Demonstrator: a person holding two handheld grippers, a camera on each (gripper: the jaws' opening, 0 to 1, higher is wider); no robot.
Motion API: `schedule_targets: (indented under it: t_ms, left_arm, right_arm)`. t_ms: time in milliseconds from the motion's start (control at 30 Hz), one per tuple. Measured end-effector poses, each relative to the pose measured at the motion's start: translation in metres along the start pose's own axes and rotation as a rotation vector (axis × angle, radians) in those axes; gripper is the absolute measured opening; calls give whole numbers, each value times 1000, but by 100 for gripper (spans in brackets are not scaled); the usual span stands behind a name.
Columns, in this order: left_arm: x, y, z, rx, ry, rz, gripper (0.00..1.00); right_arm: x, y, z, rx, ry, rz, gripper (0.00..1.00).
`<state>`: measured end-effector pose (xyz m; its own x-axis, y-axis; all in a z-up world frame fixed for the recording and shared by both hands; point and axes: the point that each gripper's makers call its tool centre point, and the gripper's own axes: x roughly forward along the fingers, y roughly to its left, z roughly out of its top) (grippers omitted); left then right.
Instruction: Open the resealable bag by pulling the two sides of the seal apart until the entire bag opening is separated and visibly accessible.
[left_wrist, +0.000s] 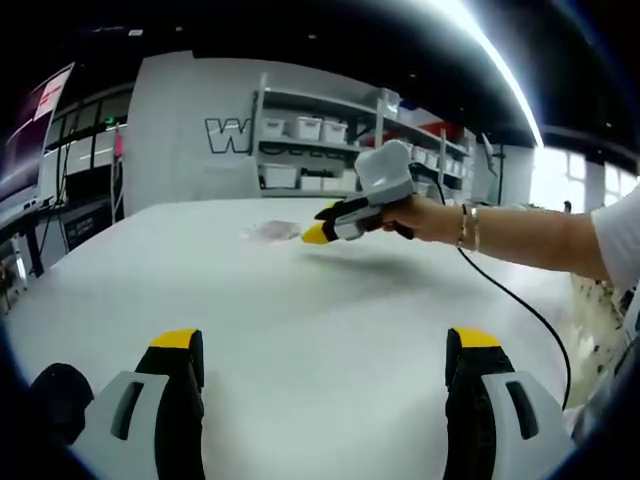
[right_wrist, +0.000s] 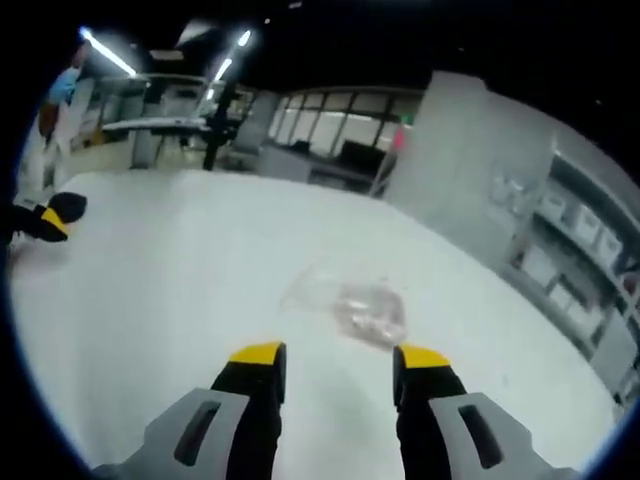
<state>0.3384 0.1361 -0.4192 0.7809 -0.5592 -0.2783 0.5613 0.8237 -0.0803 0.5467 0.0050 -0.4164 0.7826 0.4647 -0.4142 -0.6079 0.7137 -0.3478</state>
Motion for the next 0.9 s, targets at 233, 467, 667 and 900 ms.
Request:
schedule_targets:
  t_ms: [233,467,667,900]
  left_arm:
    - [1,1,1,5,4,1,99]
    - [4,3,1,9,9,-2,99]
    - [7,6,-1,9,15,-3,99]
    - [7,8,0,11,15,-4,99]
  right_arm:
    - [14,-15,5,-84,1,-13,37]
    - [30,-16,9,-201,5,-4,36]
    - [43,-15,13,-253,-5,12,34]
    - [50,-16,16,-313,-9,9,32]
